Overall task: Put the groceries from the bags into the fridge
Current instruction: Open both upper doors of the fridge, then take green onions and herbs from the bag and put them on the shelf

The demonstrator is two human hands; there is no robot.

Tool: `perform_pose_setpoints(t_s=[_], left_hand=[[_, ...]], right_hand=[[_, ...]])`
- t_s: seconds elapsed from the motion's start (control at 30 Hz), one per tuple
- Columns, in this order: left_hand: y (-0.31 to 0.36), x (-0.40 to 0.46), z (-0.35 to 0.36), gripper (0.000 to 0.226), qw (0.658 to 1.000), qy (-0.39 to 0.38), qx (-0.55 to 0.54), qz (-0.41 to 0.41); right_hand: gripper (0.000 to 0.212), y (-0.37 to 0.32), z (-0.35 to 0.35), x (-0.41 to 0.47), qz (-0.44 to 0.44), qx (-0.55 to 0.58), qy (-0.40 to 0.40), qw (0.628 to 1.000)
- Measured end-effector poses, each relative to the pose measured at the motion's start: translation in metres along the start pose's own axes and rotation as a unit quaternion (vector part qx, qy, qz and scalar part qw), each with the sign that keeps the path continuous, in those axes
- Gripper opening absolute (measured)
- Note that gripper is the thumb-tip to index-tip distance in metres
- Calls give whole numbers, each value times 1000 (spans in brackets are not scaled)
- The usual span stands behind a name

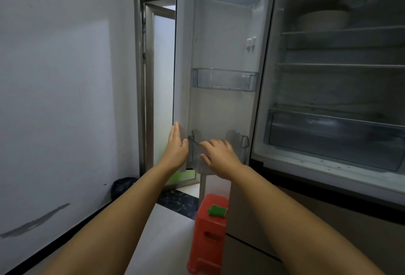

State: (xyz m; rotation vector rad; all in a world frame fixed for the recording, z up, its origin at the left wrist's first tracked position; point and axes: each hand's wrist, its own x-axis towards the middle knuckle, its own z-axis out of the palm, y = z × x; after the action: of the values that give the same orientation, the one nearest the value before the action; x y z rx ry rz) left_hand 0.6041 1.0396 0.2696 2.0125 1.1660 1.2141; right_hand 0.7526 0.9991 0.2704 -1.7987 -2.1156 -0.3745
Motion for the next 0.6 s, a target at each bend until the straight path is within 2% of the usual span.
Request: perform_pose_setpoints(t_s=[0.17, 0.23, 0.47, 0.6], left_hand=[[16, -37, -9, 59, 999, 9, 32, 2], [23, -60, -8, 58, 999, 10, 41, -7], [33, -164, 4, 50, 996, 29, 70, -39], [9, -246, 8, 46, 988, 47, 118, -90]], right_hand=[[45, 12, -11, -50, 29, 56, 105, 993], [44, 13, -12, -75, 34, 65, 119, 990], [45, -2, -9, -163, 27, 133, 42, 990], [45, -32, 18, -219, 5, 158, -4, 987]])
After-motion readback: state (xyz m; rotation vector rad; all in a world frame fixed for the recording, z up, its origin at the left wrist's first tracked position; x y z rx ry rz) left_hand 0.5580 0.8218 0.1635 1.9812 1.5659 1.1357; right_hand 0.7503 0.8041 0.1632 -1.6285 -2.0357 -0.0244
